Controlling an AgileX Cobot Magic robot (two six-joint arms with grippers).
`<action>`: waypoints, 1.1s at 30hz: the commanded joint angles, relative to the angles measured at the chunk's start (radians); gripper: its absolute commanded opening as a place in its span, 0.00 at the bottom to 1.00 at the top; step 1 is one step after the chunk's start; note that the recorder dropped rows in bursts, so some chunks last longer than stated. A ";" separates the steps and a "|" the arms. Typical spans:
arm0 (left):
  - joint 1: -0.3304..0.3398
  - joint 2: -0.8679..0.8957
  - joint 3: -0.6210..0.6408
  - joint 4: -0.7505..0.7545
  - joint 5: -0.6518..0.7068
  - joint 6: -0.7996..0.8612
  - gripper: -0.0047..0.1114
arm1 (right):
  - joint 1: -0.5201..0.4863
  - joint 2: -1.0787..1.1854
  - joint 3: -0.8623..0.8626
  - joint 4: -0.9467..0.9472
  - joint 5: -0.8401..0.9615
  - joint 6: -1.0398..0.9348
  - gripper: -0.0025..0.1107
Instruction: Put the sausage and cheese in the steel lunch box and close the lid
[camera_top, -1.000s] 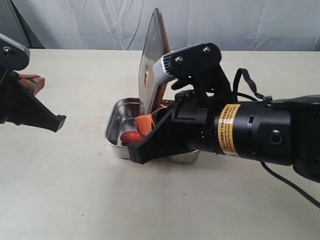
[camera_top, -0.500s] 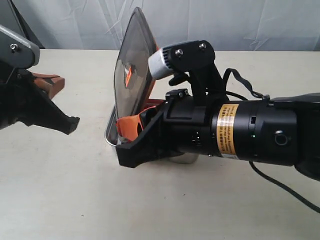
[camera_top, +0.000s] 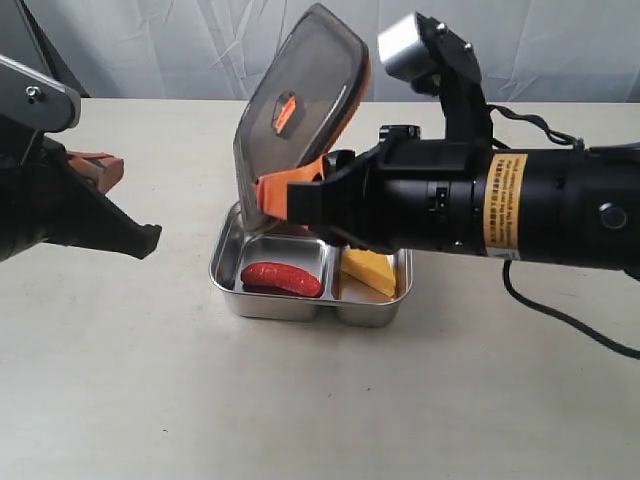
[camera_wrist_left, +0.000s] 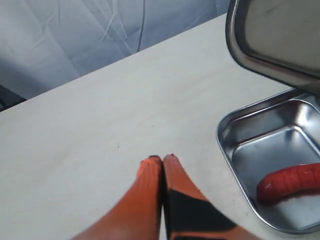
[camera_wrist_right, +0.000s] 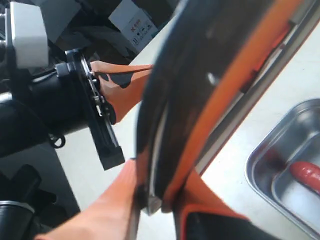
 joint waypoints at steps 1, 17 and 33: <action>-0.001 0.001 -0.003 0.051 0.124 0.046 0.04 | -0.078 0.030 0.003 -0.130 -0.153 0.150 0.01; -0.001 -0.001 -0.003 0.255 0.426 0.291 0.26 | -0.362 0.199 0.003 -0.221 -0.627 0.266 0.01; -0.003 0.001 -0.003 0.398 0.468 0.291 0.51 | -0.375 0.319 0.003 -0.134 -0.739 0.393 0.01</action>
